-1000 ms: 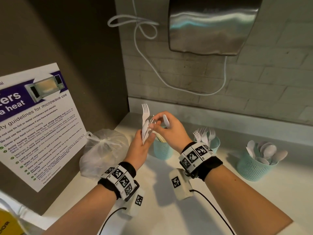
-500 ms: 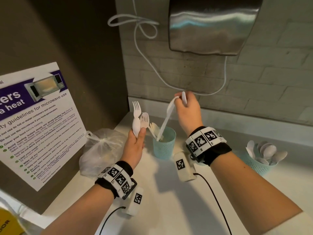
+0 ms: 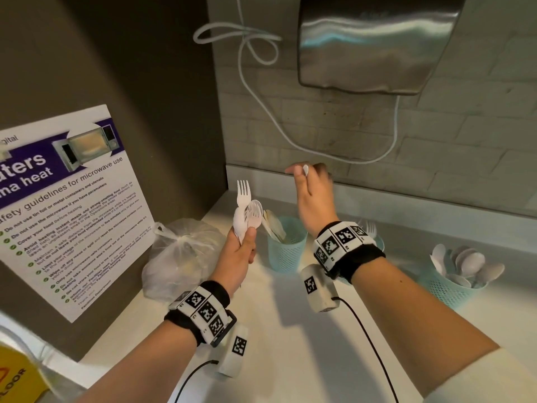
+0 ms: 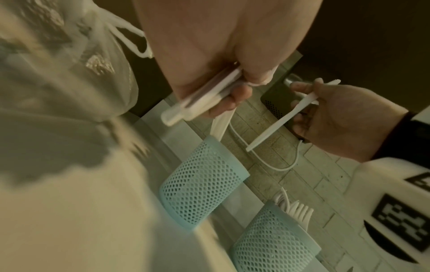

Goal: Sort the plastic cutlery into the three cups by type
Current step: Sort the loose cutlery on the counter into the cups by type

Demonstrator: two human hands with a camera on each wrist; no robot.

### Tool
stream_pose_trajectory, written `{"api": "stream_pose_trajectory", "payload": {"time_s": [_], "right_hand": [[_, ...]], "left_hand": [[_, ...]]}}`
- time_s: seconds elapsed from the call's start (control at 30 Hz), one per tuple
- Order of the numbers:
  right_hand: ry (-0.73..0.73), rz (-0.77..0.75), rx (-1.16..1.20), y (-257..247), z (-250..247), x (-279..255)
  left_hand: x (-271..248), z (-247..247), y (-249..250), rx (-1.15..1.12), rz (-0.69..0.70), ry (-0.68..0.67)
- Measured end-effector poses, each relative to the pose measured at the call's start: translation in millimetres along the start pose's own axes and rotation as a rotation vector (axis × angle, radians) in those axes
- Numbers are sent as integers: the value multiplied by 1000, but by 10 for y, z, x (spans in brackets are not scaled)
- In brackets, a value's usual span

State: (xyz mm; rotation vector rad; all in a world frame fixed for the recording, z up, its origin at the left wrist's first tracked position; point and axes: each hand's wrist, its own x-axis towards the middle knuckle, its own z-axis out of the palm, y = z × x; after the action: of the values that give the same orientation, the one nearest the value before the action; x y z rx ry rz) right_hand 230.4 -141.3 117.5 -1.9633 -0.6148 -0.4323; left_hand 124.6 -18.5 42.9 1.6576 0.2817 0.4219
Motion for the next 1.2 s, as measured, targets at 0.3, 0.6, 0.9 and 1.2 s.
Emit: {"api": "stream_pose_trajectory", "payload": {"time_s": [0.3, 0.6, 0.9, 1.2], "right_hand": [[-182, 130, -87, 193, 44, -169], [-163, 80, 146, 111, -58, -471], [11, 192, 597, 6, -332, -432], [-241, 227, 76, 63, -347, -477]], "left_hand": [[-82, 96, 79, 4, 47, -92], [-126, 331, 132, -56, 41, -147], [-52, 412, 155, -132, 6, -109], [-35, 442, 108, -38, -44, -236]]}}
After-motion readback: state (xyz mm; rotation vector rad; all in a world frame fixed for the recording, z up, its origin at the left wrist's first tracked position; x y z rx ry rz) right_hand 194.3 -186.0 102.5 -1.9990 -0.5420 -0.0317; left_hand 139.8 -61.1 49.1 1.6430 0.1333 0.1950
